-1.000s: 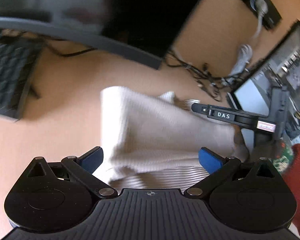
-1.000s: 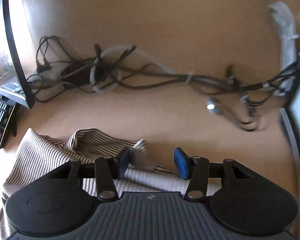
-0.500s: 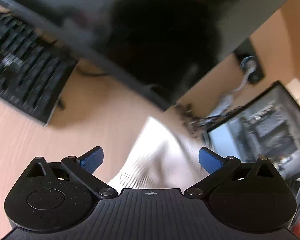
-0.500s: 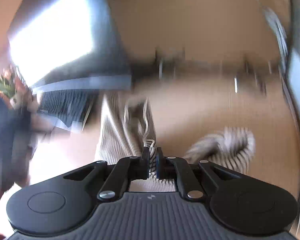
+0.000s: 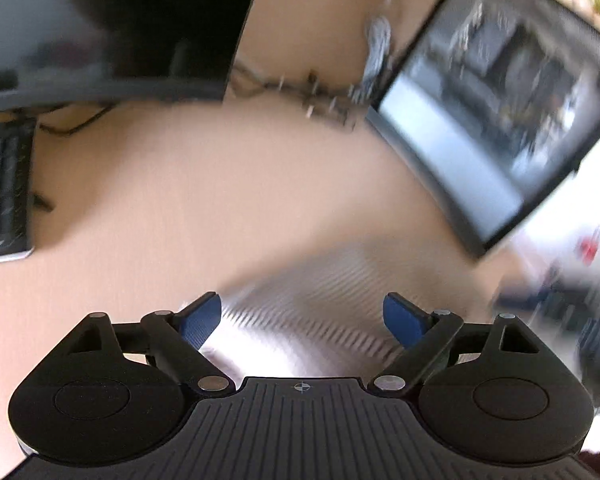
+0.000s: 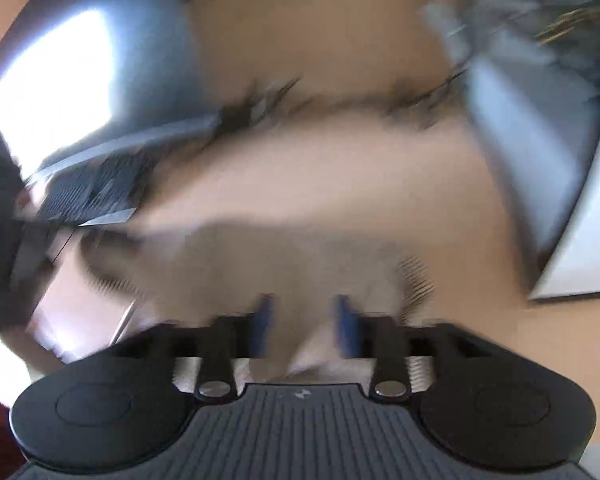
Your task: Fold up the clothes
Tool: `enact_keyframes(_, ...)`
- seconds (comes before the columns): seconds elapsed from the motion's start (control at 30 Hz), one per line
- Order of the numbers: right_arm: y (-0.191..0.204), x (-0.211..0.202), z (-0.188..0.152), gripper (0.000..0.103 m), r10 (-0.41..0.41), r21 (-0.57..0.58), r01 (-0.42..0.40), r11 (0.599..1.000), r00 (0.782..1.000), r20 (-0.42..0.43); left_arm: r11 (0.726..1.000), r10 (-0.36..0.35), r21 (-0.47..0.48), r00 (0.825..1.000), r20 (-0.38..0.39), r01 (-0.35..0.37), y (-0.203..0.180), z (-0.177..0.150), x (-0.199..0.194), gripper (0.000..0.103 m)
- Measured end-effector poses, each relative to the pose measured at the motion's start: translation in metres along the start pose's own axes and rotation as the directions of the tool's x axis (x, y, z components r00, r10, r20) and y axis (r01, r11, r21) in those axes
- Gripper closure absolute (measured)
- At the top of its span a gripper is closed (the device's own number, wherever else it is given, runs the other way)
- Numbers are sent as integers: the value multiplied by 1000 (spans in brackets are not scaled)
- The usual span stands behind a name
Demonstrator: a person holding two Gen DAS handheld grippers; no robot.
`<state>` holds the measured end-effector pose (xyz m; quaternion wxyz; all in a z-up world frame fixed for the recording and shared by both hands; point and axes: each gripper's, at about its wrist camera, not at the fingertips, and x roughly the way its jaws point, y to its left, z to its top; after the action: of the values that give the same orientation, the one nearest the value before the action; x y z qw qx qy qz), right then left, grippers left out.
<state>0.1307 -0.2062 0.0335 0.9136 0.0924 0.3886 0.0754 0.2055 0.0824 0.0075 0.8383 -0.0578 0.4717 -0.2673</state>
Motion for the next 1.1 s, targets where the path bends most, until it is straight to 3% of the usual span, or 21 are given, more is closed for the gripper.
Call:
enact_keyframes(0.1, -20, 8, 1, 43, 1, 95, 0, 995, 1000, -11, 1000, -6, -31, 995, -99, 3, 16, -14, 4, 7)
enact_keyframes(0.23, -24, 33, -2, 43, 24, 138, -14, 990, 997, -71, 986, -85, -149, 992, -95, 71, 35, -18, -5, 6)
enact_keyframes(0.33, -25, 55, -6, 41, 29, 131, -12, 991, 991, -132, 927, -200, -332, 979, -46, 174, 52, -12, -4, 2)
enact_keyframes(0.4, -29, 64, -11, 39, 51, 149, -24, 988, 983, -179, 903, -207, -395, 976, -63, 166, 53, -10, 9, 2)
enact_keyframes(0.47, -26, 72, -13, 33, 62, 130, -37, 991, 979, -194, 911, -170, -396, 979, -108, 115, 47, -13, 24, 4)
enact_keyframes(0.5, -24, 74, -14, 33, 66, 114, -44, 992, 979, -194, 914, -165, -392, 979, -118, 106, 45, -17, 29, 11)
enact_keyframes(0.53, -25, 73, -14, 37, 72, 112, -51, 992, 979, -193, 909, -172, -400, 978, -116, 112, 44, -19, 33, 27)
enact_keyframes(0.57, -27, 73, -13, 47, 81, 125, -58, 990, 979, -186, 900, -187, -416, 977, -104, 128, 45, -20, 37, 36)
enact_keyframes(0.67, -39, 83, -5, 70, 127, 185, -98, 978, 980, -156, 890, -178, -434, 983, -46, 141, 46, -9, 48, 48)
enact_keyframes(0.7, -42, 94, 2, 72, 135, 183, -107, 977, 980, -149, 897, -160, -421, 987, -31, 132, 45, 1, 54, 52)
enact_keyframes(0.87, -52, 143, 64, 78, 137, 102, -130, 986, 989, -64, 950, -47, -305, 997, 57, 62, 49, 63, 70, 59)
enact_keyframes(0.97, -54, 138, 89, 78, 159, 86, -159, 983, 987, 8, 954, -41, -292, 993, 110, 72, 51, 78, 59, 60)
enact_keyframes(1.1, -63, 115, 80, 78, 183, 89, -185, 979, 983, 36, 952, -90, -280, 987, 132, 124, 47, 63, 44, 60)
